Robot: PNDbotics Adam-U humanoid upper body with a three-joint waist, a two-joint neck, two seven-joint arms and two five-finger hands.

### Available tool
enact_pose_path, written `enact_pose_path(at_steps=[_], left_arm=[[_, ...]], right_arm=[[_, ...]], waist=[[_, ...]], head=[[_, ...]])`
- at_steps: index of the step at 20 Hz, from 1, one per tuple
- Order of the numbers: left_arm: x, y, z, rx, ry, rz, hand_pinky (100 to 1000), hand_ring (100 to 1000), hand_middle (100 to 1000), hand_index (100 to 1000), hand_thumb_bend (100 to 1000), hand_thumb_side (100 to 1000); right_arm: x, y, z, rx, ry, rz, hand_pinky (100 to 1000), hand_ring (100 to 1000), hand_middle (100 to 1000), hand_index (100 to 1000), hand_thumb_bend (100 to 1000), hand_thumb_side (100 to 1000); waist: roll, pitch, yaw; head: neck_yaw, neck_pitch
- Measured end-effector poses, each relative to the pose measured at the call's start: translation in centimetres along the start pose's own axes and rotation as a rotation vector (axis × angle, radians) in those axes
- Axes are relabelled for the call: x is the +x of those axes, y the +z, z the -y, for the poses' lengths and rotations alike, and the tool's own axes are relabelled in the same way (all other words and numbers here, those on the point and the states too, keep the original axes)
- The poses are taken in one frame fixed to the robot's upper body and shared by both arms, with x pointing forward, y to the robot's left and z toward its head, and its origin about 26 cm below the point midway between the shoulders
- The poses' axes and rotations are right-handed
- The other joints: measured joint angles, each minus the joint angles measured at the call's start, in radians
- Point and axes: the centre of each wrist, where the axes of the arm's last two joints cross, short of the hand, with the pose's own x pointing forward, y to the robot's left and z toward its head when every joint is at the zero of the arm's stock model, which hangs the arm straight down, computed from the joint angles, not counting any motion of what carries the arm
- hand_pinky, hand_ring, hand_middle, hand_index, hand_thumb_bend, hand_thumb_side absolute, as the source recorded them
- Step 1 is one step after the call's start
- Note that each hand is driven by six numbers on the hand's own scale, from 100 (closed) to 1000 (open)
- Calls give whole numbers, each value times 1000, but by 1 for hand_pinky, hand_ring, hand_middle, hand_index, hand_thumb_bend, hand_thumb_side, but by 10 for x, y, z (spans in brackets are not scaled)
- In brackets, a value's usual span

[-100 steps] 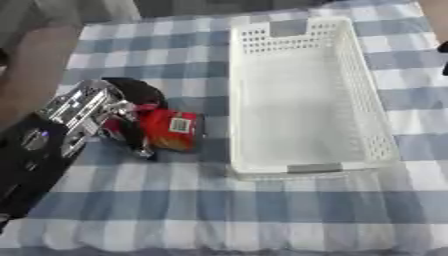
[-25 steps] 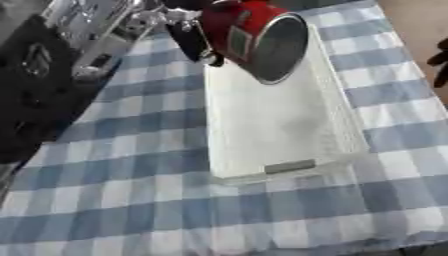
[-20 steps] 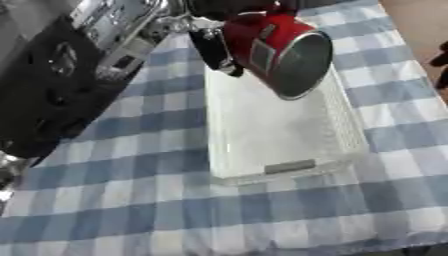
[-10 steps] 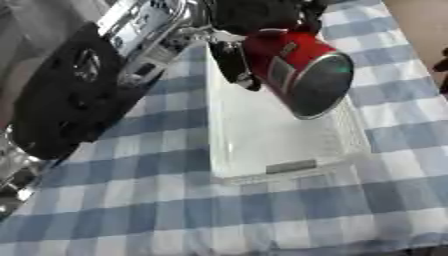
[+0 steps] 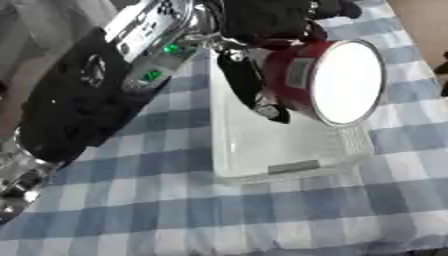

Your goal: Pick up objects on the table and place them in the box.

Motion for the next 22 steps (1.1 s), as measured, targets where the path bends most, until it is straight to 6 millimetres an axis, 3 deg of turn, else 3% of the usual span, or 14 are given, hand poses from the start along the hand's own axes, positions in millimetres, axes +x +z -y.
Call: enact_pose_path(at_steps=[6, 8, 9, 10, 13, 14, 16, 22], left_arm=[[0, 3, 1, 31, 38, 5, 1000, 1000, 1000, 1000, 150, 908], [0, 5, 0, 49, 44, 7, 1000, 1000, 1000, 1000, 241, 805], [-1, 5, 0, 55, 43, 9, 1000, 1000, 1000, 1000, 224, 825], [-1, 6, 0, 60, 40, 11, 1000, 1000, 1000, 1000, 294, 715], [-1, 6, 1, 56, 34, 18, 1000, 1000, 1000, 1000, 288, 692], [-1, 6, 2, 51, 32, 21, 1000, 1000, 1000, 1000, 369, 708], [-1, 6, 3, 45, 25, 28, 1000, 1000, 1000, 1000, 437, 726], [-4, 10, 1, 55, 15, 18, 1000, 1000, 1000, 1000, 401, 691]], right_arm=[[0, 0, 0, 3, 1, 2, 351, 559, 613, 826, 100, 796], [0, 0, 0, 4, 1, 3, 351, 559, 614, 826, 100, 797], [0, 0, 0, 5, 1, 3, 351, 559, 613, 826, 100, 797], [0, 0, 0, 5, 1, 3, 350, 559, 614, 827, 100, 799], [-2, 0, -1, 10, 0, 0, 350, 559, 614, 828, 100, 800], [-2, 1, -1, 12, 1, 0, 350, 560, 614, 828, 100, 799], [-3, 1, 0, 17, 4, -5, 350, 560, 614, 828, 100, 799], [-3, 2, 0, 19, 5, -5, 351, 560, 614, 827, 100, 796]], waist=[[-3, 2, 7], [-3, 4, 12], [-3, 4, 12], [-3, 5, 12], [-3, 7, 12], [-3, 9, 12], [-3, 12, 13], [-4, 12, 19]], head=[[0, 0], [0, 0], [0, 0], [0, 0], [-1, 0], [-1, 0], [-1, 0], [-8, 0]])
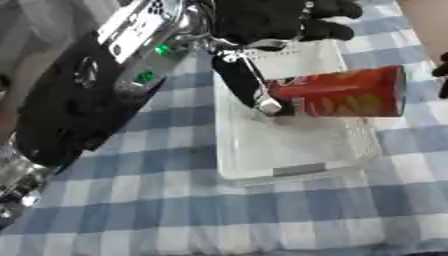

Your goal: Pick up objects on the table and place them in the box.

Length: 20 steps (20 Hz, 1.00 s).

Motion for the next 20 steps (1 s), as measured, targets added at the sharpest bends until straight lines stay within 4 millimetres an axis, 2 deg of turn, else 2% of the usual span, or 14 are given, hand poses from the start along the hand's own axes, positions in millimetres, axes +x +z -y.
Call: enact_pose_path(at_steps=[5, 8, 12, 13, 15, 17, 20], left_arm=[[-10, 18, 2, 92, 30, -116, 1000, 1000, 1000, 1000, 390, 608], [-15, 30, 7, 156, 62, -202, 1000, 1000, 1000, 1000, 346, 558], [-22, 45, 16, 271, 113, -319, 1000, 1000, 1000, 1000, 350, 506], [-23, 48, 17, 310, 125, -346, 1000, 1000, 1000, 1000, 312, 492], [-25, 55, 21, 399, 153, -392, 1000, 1000, 1000, 1000, 232, 494], [-26, 60, 26, 496, 193, -417, 993, 974, 1000, 1000, 106, 539], [-24, 69, 36, 636, 272, -434, 935, 946, 1000, 1000, 100, 614]], right_arm=[[0, 0, 0, -3, 1, -1, 351, 560, 615, 826, 100, 795], [0, 0, 0, -6, 1, -3, 351, 561, 615, 826, 100, 794], [0, 1, 2, -12, 4, -4, 351, 561, 615, 826, 100, 792], [0, 1, 2, -13, 5, -4, 351, 561, 615, 826, 100, 792], [0, 1, 2, -16, 7, -3, 351, 561, 615, 825, 100, 791], [0, 0, 2, -17, 8, -4, 351, 561, 615, 825, 100, 791], [0, 0, 2, -18, 12, -2, 352, 561, 615, 825, 100, 790]], waist=[[-6, 0, 7], [-8, 0, 14], [-15, 2, 19], [-18, 4, 21], [-21, 6, 27], [-23, 6, 33], [-31, 10, 44]], head=[[-10, 0], [-16, 0], [-26, 0], [-26, 0], [-27, 0], [-27, 0], [-36, 0]])
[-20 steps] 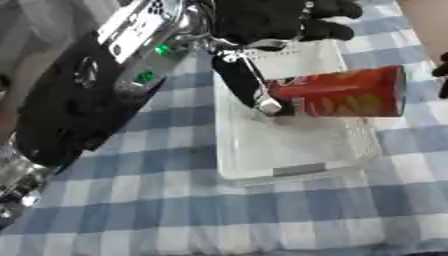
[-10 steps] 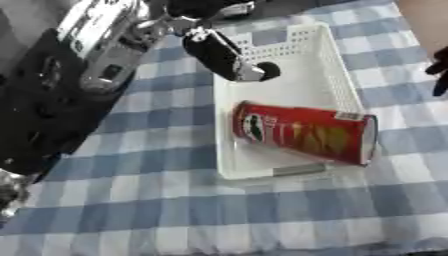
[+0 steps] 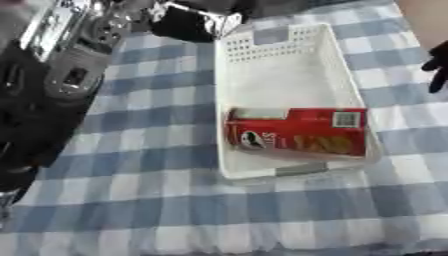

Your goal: Pick up objects on the table and place them in the box.

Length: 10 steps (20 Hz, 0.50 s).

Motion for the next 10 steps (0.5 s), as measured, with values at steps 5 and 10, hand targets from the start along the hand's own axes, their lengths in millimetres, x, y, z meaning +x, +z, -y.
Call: enact_pose_path(at_steps=[5, 10], left_arm=[[-5, 31, 12, 121, 150, -73, 825, 889, 965, 1000, 100, 692], [-3, 61, 27, 146, 255, -179, 782, 869, 955, 1000, 100, 707]], right_arm=[[0, -1, 1, -7, 5, 4, 352, 562, 615, 824, 100, 788], [-1, -3, 1, -12, 7, 12, 353, 563, 616, 822, 100, 782]], waist=[[-10, 7, 17], [-28, 16, 40]], head=[[-12, -1], [-38, -24]])
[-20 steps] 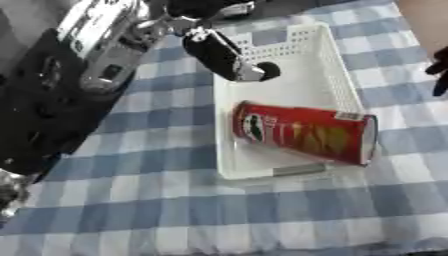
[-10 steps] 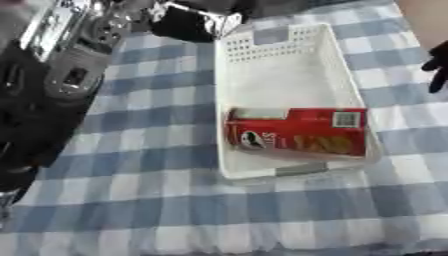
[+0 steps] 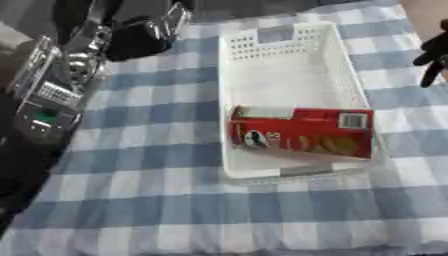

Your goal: Pick up objects on the table and place them in the box.

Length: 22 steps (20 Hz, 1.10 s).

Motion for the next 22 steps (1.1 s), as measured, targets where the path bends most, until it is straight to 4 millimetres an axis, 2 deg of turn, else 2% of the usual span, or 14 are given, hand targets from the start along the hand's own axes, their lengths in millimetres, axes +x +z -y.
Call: enact_pose_path(at_steps=[5, 10, 11, 14, 16, 18, 19, 21, 22], left_arm=[[2, 25, 15, 9, 56, -85, 750, 855, 948, 1000, 100, 736], [8, 51, 33, 43, 96, -203, 722, 845, 951, 1000, 100, 806], [9, 55, 35, 46, 103, -226, 689, 827, 950, 1000, 100, 816], [11, 62, 42, 44, 121, -283, 643, 803, 942, 1000, 100, 787], [11, 65, 45, 40, 127, -315, 631, 797, 942, 1000, 100, 757], [10, 67, 47, 36, 130, -334, 627, 798, 943, 1000, 126, 681], [11, 67, 47, 35, 130, -340, 630, 799, 944, 1000, 136, 672], [10, 67, 47, 32, 124, -343, 658, 816, 949, 1000, 115, 772], [10, 67, 48, 36, 125, -342, 672, 823, 950, 1000, 137, 807]], right_arm=[[1, -8, 0, -6, 2, 28, 353, 563, 621, 826, 100, 776], [2, -13, 3, -23, 14, 49, 353, 563, 631, 833, 100, 767], [2, -14, 3, -27, 16, 53, 352, 564, 638, 844, 100, 767], [1, -15, 4, -40, 17, 55, 352, 566, 656, 879, 100, 749], [0, -16, 4, -47, 20, 56, 352, 567, 668, 905, 100, 767], [0, -16, 5, -53, 24, 59, 352, 568, 679, 924, 100, 766], [-1, -16, 5, -56, 24, 58, 352, 569, 684, 930, 100, 766], [-1, -17, 5, -60, 26, 63, 352, 570, 695, 939, 100, 768], [0, -18, 5, -62, 27, 66, 352, 570, 699, 941, 100, 768]], waist=[[-17, 8, 15], [-41, 25, 30], [-44, 27, 34], [-49, 38, 52], [-55, 46, 61], [-60, 54, 71], [-63, 56, 76], [-67, 60, 84], [-69, 61, 88]], head=[[-37, -74], [-111, -173], [-130, -195], [-197, -269], [-236, -315], [-270, -356], [-285, -374], [-309, -405], [-318, -419]])
